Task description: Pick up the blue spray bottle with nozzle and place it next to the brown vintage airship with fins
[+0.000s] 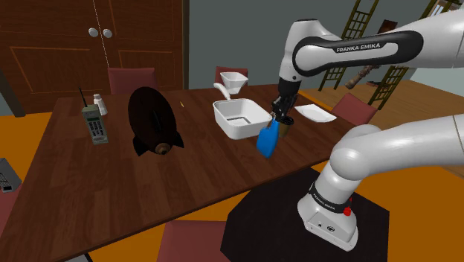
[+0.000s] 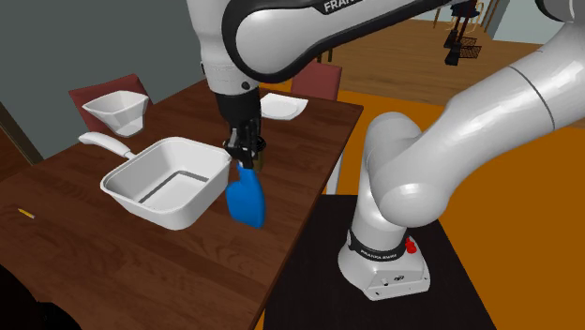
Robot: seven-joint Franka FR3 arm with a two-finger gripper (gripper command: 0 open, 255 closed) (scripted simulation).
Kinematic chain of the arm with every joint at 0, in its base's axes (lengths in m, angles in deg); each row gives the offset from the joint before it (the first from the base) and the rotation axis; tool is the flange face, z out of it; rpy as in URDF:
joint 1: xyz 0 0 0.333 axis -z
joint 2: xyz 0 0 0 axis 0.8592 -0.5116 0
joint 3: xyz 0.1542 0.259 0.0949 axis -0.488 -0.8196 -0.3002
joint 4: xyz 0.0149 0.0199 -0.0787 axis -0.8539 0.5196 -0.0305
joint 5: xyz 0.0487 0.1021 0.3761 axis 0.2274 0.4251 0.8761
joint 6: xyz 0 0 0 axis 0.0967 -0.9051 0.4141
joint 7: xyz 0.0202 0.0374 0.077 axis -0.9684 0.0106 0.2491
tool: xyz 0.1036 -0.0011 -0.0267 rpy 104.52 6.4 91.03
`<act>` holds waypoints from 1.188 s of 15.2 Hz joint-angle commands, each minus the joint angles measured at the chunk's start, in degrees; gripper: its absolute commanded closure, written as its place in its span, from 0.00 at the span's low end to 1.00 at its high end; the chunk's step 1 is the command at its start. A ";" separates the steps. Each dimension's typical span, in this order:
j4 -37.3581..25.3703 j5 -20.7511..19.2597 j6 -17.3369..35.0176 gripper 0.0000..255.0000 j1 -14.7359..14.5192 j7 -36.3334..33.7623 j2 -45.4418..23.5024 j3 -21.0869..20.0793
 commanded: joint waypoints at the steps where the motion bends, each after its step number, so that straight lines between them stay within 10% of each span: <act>1: -1.45 0.16 -1.58 1.00 -0.09 0.03 0.10 -0.14; 18: -14.64 0.88 -14.57 1.00 -0.31 0.83 -0.08 -0.75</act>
